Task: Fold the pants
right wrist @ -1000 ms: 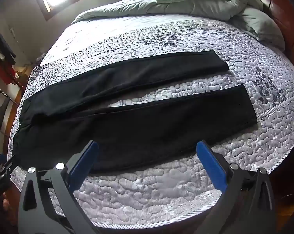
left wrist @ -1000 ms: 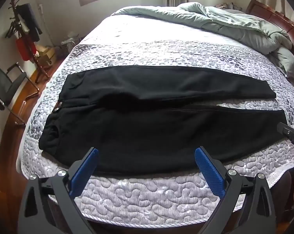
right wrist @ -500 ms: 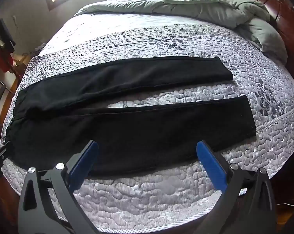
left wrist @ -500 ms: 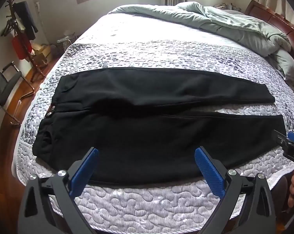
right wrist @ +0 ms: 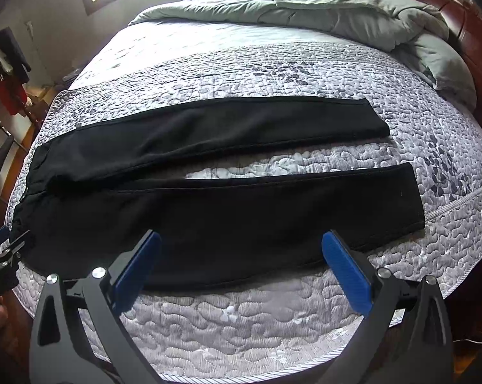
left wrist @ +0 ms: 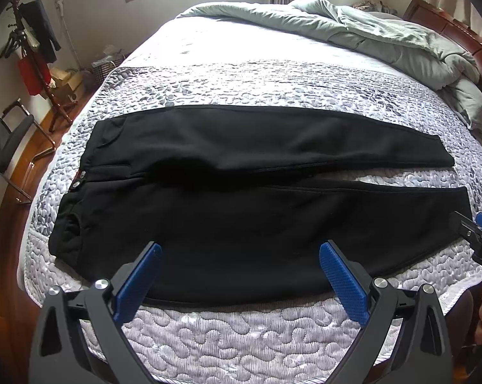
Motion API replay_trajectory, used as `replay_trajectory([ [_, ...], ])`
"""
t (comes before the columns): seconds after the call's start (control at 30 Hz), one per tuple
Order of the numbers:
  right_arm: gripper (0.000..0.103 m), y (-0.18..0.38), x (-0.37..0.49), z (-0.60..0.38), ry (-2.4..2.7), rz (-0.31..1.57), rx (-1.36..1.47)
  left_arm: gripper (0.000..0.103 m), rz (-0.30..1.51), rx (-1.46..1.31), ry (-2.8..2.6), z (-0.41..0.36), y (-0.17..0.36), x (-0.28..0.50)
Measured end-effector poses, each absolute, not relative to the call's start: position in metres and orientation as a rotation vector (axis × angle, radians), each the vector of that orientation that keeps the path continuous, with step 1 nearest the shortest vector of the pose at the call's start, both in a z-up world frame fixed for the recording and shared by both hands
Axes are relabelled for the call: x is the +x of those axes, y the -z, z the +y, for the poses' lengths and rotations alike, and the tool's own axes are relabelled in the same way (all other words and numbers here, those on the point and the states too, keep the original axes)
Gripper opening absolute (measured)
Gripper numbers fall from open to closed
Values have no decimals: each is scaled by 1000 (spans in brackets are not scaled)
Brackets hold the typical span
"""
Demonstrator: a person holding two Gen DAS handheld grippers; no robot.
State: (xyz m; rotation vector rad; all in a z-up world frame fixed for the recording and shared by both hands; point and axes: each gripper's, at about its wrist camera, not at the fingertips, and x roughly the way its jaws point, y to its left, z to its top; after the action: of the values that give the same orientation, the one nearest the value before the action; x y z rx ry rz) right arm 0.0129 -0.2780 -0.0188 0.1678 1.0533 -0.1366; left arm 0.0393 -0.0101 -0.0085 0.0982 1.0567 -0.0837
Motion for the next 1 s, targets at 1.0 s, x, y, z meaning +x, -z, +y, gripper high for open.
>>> replay_trajectory([
  [1.0,100,22,15,-285,138,1046,190,99,1037,117,81,-18,2,44],
])
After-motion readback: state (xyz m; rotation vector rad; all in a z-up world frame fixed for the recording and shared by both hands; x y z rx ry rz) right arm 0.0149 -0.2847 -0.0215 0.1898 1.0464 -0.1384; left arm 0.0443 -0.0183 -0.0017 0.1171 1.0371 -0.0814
